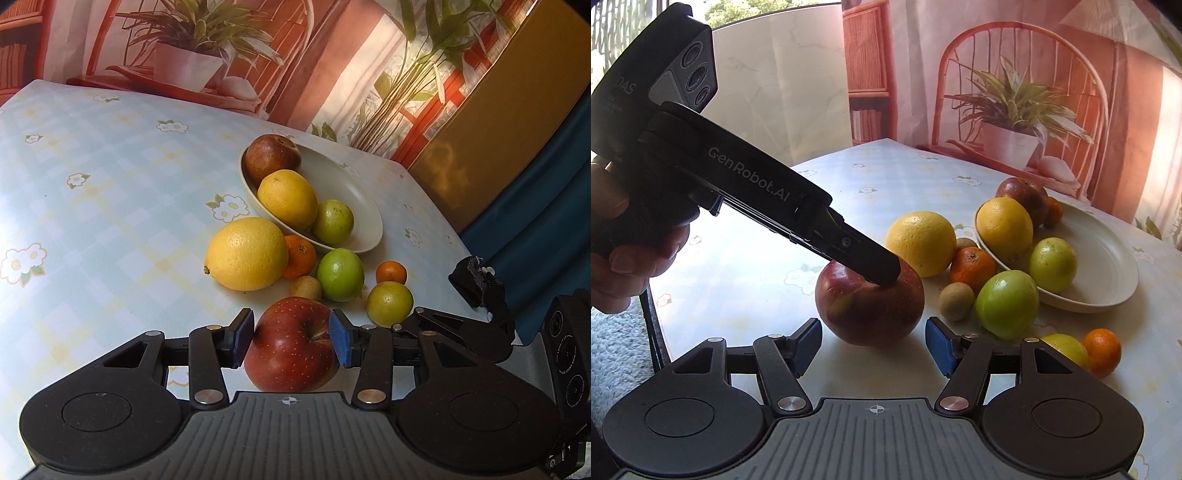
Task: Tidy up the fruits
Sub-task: 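Close the left gripper on the red apple, then lift the red apple onto the plate beside the other apple and open the left gripper, then withdraw the left tool from the plate, then move both open tools back over the loose fruits beside the plate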
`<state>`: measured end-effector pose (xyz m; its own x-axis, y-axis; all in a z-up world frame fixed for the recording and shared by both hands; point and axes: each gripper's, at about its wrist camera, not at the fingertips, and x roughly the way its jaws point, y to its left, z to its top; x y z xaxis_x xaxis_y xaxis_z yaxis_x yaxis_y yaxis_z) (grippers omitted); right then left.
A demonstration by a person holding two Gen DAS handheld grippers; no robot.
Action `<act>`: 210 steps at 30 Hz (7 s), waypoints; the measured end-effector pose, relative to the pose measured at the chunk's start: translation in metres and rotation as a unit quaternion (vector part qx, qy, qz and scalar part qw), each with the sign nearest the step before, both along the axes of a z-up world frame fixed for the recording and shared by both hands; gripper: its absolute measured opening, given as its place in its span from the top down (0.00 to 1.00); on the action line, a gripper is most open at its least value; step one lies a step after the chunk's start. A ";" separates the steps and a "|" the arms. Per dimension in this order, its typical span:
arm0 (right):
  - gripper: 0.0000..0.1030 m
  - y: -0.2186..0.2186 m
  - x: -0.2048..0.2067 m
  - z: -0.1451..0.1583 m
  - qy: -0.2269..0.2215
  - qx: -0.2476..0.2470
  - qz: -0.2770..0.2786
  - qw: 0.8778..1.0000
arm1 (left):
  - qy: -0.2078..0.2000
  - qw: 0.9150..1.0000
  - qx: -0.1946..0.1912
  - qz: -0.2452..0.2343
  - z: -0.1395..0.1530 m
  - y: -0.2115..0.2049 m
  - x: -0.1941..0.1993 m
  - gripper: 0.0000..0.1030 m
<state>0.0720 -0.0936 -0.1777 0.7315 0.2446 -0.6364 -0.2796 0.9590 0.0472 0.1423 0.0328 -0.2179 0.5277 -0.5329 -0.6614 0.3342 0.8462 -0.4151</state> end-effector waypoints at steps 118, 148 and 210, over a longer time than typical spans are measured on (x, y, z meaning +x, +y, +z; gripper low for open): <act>0.40 -0.200 0.178 -0.009 -0.004 0.001 -0.084 0.996 | 0.019 0.997 0.046 -0.055 0.032 -0.136 0.220 0.58; 0.29 -0.188 0.047 0.009 -0.086 0.085 -0.230 0.966 | -0.106 0.985 0.111 0.075 0.079 -0.034 0.103 0.56; 0.47 -0.091 -0.036 -0.014 -0.070 0.022 -0.129 0.989 | -0.110 0.980 0.134 0.102 0.028 -0.049 -0.042 0.55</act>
<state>0.0361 -0.1845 -0.1918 0.8535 0.0639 -0.5172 -0.0330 0.9971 0.0688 0.0999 -0.0166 -0.1903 0.7505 -0.2241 -0.6218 0.2033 0.9734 -0.1055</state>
